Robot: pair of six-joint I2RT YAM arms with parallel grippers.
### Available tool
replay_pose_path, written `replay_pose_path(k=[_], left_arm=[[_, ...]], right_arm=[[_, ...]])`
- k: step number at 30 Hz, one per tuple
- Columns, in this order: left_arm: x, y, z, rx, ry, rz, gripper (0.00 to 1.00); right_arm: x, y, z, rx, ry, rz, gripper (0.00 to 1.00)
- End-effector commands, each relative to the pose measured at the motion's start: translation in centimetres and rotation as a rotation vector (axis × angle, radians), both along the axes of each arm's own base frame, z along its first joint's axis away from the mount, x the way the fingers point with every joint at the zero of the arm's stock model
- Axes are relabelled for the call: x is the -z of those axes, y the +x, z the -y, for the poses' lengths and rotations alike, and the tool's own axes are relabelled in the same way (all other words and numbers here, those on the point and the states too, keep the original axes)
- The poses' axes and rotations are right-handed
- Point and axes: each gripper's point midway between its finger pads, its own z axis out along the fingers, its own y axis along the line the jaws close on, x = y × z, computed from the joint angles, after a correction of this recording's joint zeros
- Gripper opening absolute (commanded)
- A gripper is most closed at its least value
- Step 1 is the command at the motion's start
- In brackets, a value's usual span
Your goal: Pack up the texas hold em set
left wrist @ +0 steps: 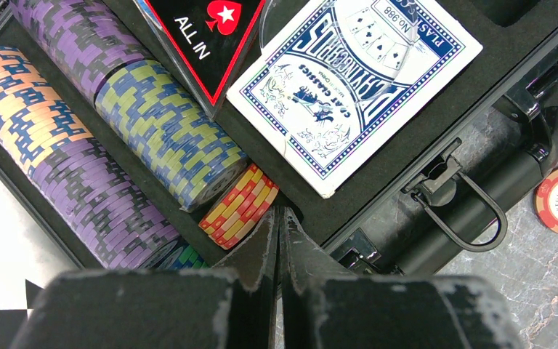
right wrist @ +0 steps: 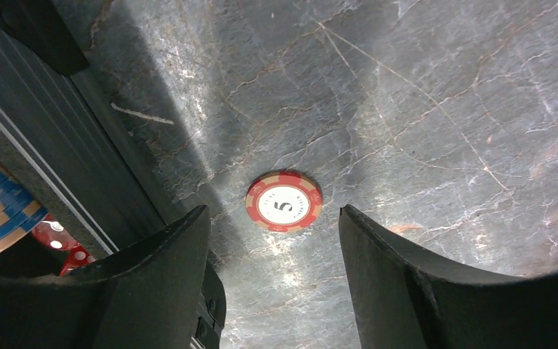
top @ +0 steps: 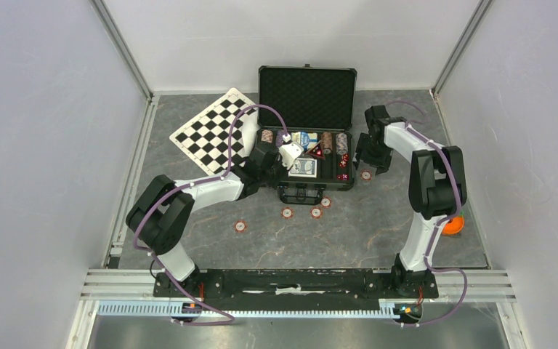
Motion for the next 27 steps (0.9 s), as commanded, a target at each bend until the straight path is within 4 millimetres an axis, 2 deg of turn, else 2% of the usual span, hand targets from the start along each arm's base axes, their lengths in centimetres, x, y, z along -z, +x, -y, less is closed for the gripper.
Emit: replay_pose_path(k=[1,15,22,27], left_arm=[[-1.1,-0.7,1.5,0.026,-0.072,-0.01,0.06],[-1.2,-0.6,1.5,0.025,-0.07,-0.007,0.06],[-1.2,-0.6,1.4,0.025,-0.07,-0.006,0.06],[-1.2,-0.6,1.4,0.025,-0.068,-0.006,0.06]], right_arm=[[-0.1,0.3,-0.2,0.009,-0.029,0.009,0.71],[2.6,-1.5,0.1,0.003,-0.043,-0.043,0.67],[3.4,-2.3,0.1,0.011,-0.039,-0.044,0.59],[3.5,-2.1,0.3,0.014,-0.039,-0.049,0.54]])
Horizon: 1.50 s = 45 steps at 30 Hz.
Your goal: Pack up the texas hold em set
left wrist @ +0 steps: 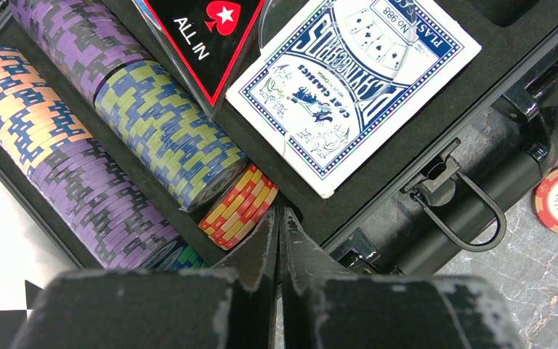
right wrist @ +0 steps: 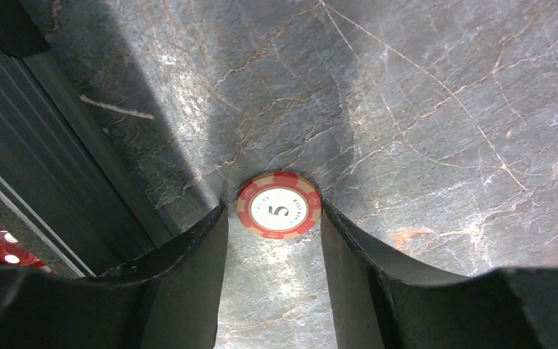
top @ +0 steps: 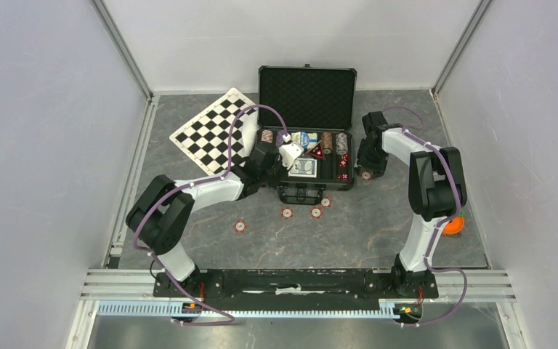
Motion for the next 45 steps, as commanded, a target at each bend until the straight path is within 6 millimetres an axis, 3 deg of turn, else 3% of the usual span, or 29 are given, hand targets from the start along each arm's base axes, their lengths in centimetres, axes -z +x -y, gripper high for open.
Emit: replay_pose_path(k=[1,5,7,24,34,45], left_arm=[[-1.2,-0.6,1.4,0.024,-0.068,-0.005,0.06],[-1.3,-0.6,1.4,0.025,-0.07,-0.003,0.06],[-1.4,-0.6,1.4,0.024,-0.07,-0.002,0.06],[-1.2,-0.6,1.5,0.027,-0.068,-0.005,0.06],[-1.2,-0.6,1.5,0.027,-0.067,-0.005,0.06],[-1.2,-0.6,1.4,0.028,-0.068,-0.005,0.06]], right_arm=[[1.7,-0.9,0.5,0.014,-0.021,-0.041,0.53],[1.6,-0.7,0.8,0.004,-0.025,-0.036,0.65],[1.7,-0.7,0.8,0.0,-0.013,-0.029,0.65],[2.3,-1.0,0.7,-0.009,-0.001,-0.023,0.42],[-1.0,-1.1,1.3,-0.013,-0.022,0.022,0.42],[-4.3,-2.6,1.4,-0.039,-0.016,0.066,0.42]])
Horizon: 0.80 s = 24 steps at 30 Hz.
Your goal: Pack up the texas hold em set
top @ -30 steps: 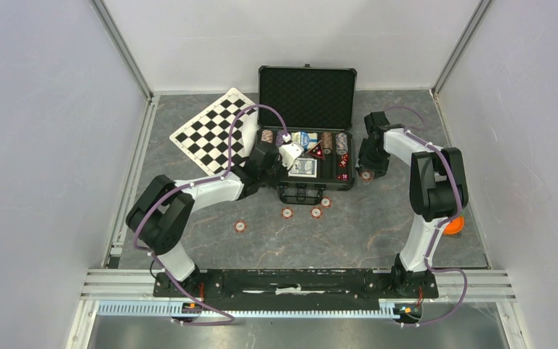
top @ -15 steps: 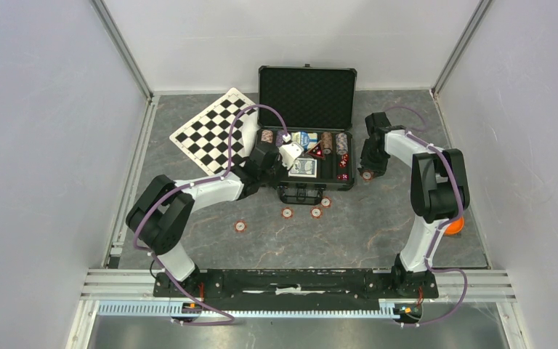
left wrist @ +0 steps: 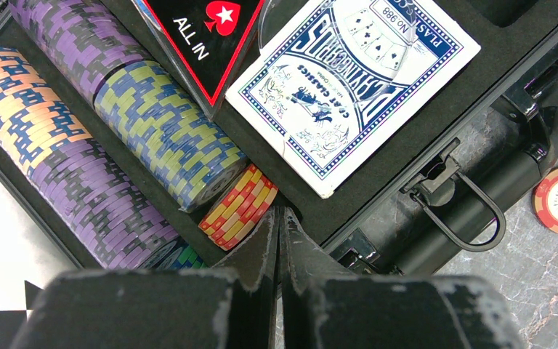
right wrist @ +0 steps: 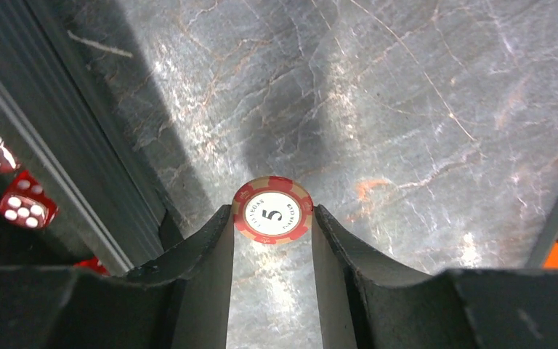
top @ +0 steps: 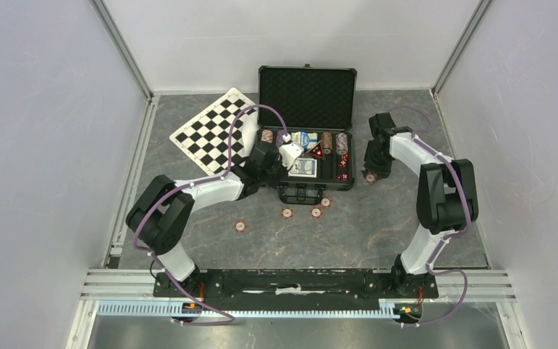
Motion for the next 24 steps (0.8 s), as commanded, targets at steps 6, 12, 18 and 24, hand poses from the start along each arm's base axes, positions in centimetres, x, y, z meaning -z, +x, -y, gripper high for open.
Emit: replay_pose_path(k=[6,12,18,24], left_arm=[[-1.0,-0.6,1.5,0.027,-0.065,-0.007,0.06],[-1.0,-0.7,1.4,0.027,-0.065,-0.009,0.06],[-1.0,-0.5,1.2,0.018,-0.058,-0.002,0.06],[-1.0,-0.5,1.1,0.015,-0.055,0.0,0.06]], right_arm=[[-4.1,-1.5,-0.6,-0.039,0.047,0.071,0.43],[-5.9,-1.6,-2.8,-0.086,0.112,0.114,0.43],[-7.0,-0.7,-6.2,-0.136,0.162,0.145,0.44],[-7.9,0.6,-12.5,-0.228,0.255,0.168,0.44]])
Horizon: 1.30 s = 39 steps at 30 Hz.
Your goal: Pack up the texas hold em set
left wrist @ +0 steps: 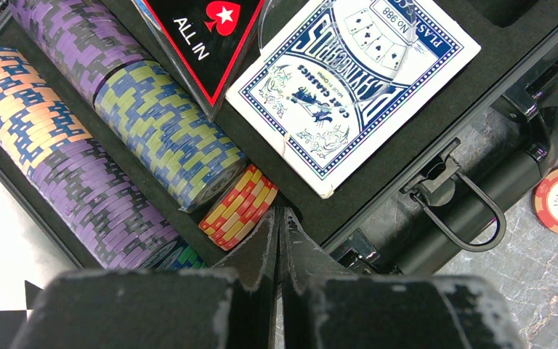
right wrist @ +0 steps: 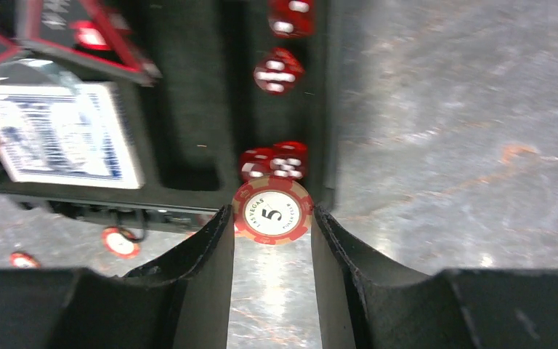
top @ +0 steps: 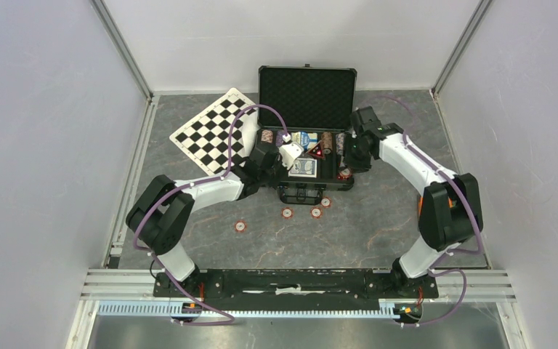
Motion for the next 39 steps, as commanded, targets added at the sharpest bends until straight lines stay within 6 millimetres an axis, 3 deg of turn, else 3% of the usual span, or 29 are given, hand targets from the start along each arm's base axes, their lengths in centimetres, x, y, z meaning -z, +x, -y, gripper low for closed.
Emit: replay_pose_path(k=[1,7,12,14,20,25,28,31,35,39], left_arm=[[-1.0,-0.5,1.1,0.015,-0.056,0.0,0.06],[-0.8,-0.5,1.1,0.015,-0.061,-0.004,0.05],[-0.7,-0.5,1.2,0.015,-0.063,-0.004,0.05],[-0.6,-0.5,1.2,0.015,-0.063,-0.005,0.06],[-0.4,-0.5,1.2,0.016,-0.06,-0.009,0.05],[-0.4,-0.4,1.2,0.013,-0.058,-0.009,0.05],[-0.4,-0.3,1.2,0.013,-0.055,-0.007,0.05],[-0.3,-0.3,1.1,0.012,-0.054,-0.008,0.05],[-0.3,-0.3,1.1,0.01,-0.054,-0.009,0.05],[-0.4,-0.3,1.1,0.01,-0.056,-0.005,0.05]], right_arm=[[-2.4,2.5,-5.2,-0.054,0.101,0.071,0.44],[-2.6,3.8,-10.2,-0.108,0.155,0.074,0.44],[-2.1,4.3,-13.0,-0.122,0.222,0.072,0.43],[-1.8,4.2,-13.1,-0.123,0.217,0.064,0.43],[-1.9,3.5,-10.7,-0.086,0.171,0.109,0.44],[-1.0,0.3,-7.7,-0.145,0.09,0.141,0.51],[0.2,-3.0,-5.9,-0.19,-0.002,0.108,0.6],[1.5,-7.1,-5.9,-0.269,-0.11,0.058,0.69],[2.4,-11.7,-7.8,-0.333,-0.142,0.038,0.79],[3.2,-13.5,-10.1,-0.37,-0.121,0.022,0.8]])
